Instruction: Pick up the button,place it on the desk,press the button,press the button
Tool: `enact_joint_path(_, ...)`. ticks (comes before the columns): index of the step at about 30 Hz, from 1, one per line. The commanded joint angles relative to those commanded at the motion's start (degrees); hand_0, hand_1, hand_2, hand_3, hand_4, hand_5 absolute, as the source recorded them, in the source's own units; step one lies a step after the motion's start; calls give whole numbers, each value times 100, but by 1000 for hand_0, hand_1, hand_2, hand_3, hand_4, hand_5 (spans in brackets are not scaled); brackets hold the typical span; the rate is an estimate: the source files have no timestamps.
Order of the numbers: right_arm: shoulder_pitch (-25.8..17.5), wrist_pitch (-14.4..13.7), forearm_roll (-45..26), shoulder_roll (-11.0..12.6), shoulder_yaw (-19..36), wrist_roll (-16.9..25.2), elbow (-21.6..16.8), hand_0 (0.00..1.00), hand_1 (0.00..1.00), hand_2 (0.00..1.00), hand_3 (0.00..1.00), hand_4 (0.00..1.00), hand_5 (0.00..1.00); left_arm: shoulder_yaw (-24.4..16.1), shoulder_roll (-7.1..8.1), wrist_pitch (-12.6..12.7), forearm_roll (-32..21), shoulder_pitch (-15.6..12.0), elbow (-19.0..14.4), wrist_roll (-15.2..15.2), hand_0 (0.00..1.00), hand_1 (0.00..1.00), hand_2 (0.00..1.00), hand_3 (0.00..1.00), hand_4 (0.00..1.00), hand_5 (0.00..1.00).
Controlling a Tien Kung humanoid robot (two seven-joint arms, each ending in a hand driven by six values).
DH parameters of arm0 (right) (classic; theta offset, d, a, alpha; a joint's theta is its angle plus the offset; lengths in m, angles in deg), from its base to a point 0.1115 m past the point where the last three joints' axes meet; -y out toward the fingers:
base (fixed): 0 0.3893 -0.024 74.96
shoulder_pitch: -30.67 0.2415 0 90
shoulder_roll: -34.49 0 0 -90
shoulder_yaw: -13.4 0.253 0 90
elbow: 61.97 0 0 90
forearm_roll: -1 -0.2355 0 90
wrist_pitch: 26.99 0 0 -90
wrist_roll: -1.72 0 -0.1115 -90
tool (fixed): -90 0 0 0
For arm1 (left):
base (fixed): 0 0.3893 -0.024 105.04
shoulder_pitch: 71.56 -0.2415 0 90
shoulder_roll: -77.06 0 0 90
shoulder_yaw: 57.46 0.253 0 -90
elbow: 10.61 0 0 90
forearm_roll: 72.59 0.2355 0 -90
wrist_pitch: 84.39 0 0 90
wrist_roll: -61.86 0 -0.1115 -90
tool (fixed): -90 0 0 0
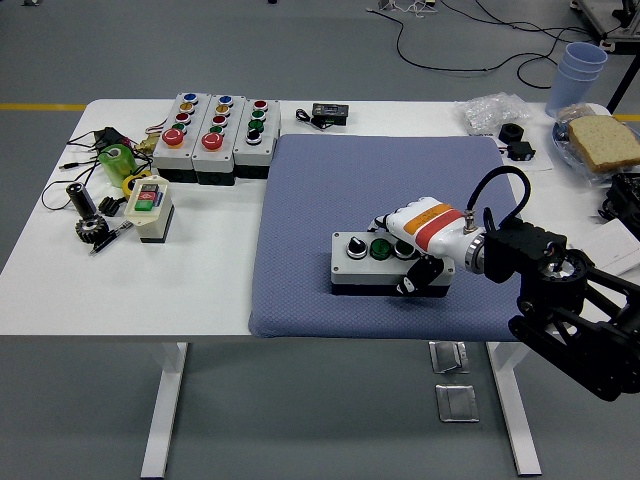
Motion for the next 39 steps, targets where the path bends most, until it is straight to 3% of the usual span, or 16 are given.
enact_joint_path(1, -5, -6, 13, -1, 4, 0, 3, 125, 148, 419, 500, 773, 2, 0, 0, -2, 4, -3, 0, 1, 654, 642, 660, 561, 339, 851)
enact_joint_path(2, -14, -25, 35, -5, 12, -2, 11, 205, 208, 459, 534, 807, 2, 3, 0, -5, 13, -8, 0, 2, 656, 641, 660, 561, 339, 850)
enact_joint_path(13, -47, 135, 93, -12, 41, -17, 81, 226, 238, 479, 597, 846, 2, 2, 0, -12, 46, -31, 0, 11, 657, 642, 661, 562, 339, 851)
enact_joint_path(14, -49, 126, 91, -14, 41, -7, 87, 470, 439, 585, 664, 862, 2, 2, 0, -13, 50, -32, 0, 11, 657, 643, 661, 563, 340, 853)
enact_joint_path(19, -56, 92, 38, -29, 54, 15, 100, 470, 439, 585, 664, 862, 2, 9, 0, -11, 43, -32, 0, 9, 657, 643, 661, 563, 340, 853)
enact_joint_path(20, -55, 95, 28, -29, 56, 11, 99, 542, 508, 628, 712, 862, 2, 8, 0, -10, 42, -30, 0, 8, 657, 643, 661, 564, 340, 846)
enact_joint_path(24, -57, 87, -22, -21, 76, 19, 93, 542, 508, 628, 712, 862, 2, 18, 0, -8, 22, -20, 0, 5, 657, 643, 661, 564, 340, 846)
enact_joint_path(25, -59, 83, -46, -19, 86, 21, 90, 623, 606, 744, 826, 942, 2, 21, 0, -9, 19, -16, 0, 4, 657, 643, 661, 565, 339, 847)
enact_joint_path(31, -76, 134, -251, 2, 148, 10, 23, 623, 606, 744, 826, 942, 2, 22, 0, -11, 11, 6, 0, 3, 657, 643, 661, 565, 339, 847)
enact_joint_path(32, -77, 139, -262, 3, 152, 11, 18, 657, 687, 852, 875, 960, 2, 23, 0, -11, 11, 8, 0, 3, 657, 643, 661, 565, 338, 844)
enact_joint_path(37, -97, 426, -540, 32, 240, -54, -78, 657, 687, 852, 875, 960, 2, 31, 0, -7, -7, 13, 0, 1, 657, 643, 661, 565, 338, 844)
enact_joint_path(38, -101, 518, -577, 36, 264, -87, -94, 787, 785, 916, 935, 973, 2, 29, 0, -8, -2, 13, 0, 2, 657, 642, 661, 564, 338, 844)
enact_joint_path(39, -106, 586, -611, 40, 279, -112, -110, 787, 785, 916, 935, 973, 2, 27, 0, -9, 3, 13, 0, 2, 657, 642, 661, 564, 338, 844)
